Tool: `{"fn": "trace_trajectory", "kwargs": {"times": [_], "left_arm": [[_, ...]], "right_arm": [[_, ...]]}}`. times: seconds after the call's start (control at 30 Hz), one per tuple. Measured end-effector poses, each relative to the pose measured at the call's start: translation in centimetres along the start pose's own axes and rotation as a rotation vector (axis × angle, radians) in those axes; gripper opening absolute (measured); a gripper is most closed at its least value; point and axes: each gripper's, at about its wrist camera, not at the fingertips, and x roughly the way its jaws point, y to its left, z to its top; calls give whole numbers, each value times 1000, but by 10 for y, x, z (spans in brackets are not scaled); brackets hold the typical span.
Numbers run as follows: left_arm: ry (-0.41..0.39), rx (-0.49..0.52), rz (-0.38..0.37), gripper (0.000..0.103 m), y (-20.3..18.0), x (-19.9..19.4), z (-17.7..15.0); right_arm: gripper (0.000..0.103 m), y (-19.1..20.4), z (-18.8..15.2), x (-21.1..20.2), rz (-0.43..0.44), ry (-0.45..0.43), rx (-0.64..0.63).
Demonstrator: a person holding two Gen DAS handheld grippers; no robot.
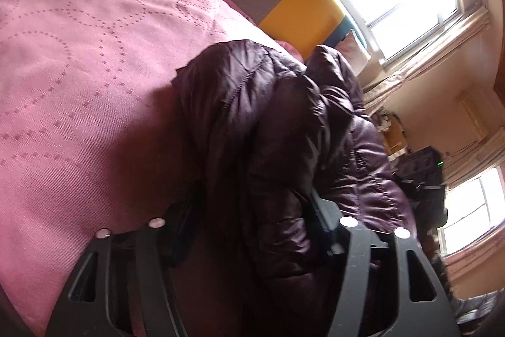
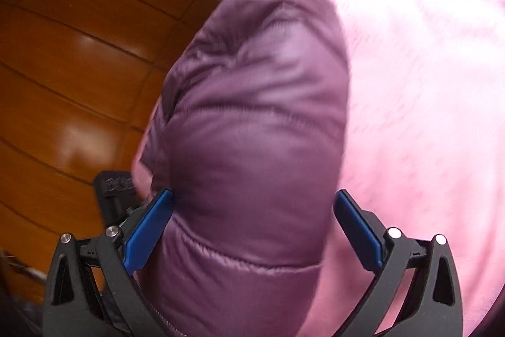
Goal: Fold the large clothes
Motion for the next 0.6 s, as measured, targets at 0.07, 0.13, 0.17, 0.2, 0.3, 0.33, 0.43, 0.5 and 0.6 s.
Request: {"fn": "trace_trajectory", "kwargs": {"times": [0.07, 0.13, 0.17, 0.2, 0.3, 0.33, 0.43, 0.5, 0.6], "left_arm": [[-9, -7, -7, 54, -2, 1, -2], [-16, -37, -25, 52, -5, 1, -1], [-22, -31, -33, 52, -11, 1, 1], [-22, -11, -38, 52, -20, 3, 3], [13, 36, -74, 52, -49, 24, 14], [27, 52, -91, 52, -60, 35, 19], [74, 118, -137, 49, -101, 76, 37], [113, 185, -167, 48, -141, 114, 51], [183, 262, -175, 49, -192, 173, 66]], "right_arm": [[77, 6, -3, -5, 5, -25, -32], [63, 11, -4, -16, 13, -43, -60], [59, 16, -6, -25, 5, -55, -86], [58, 21, -7, -33, -9, -72, -110], [56, 24, -7, -73, -30, -168, -143], [56, 21, -6, -87, -40, -199, -141], [56, 3, 0, -133, -88, -290, -124], [56, -16, 5, -164, -129, -350, -97], [56, -49, 8, -206, -204, -426, -46]]}}
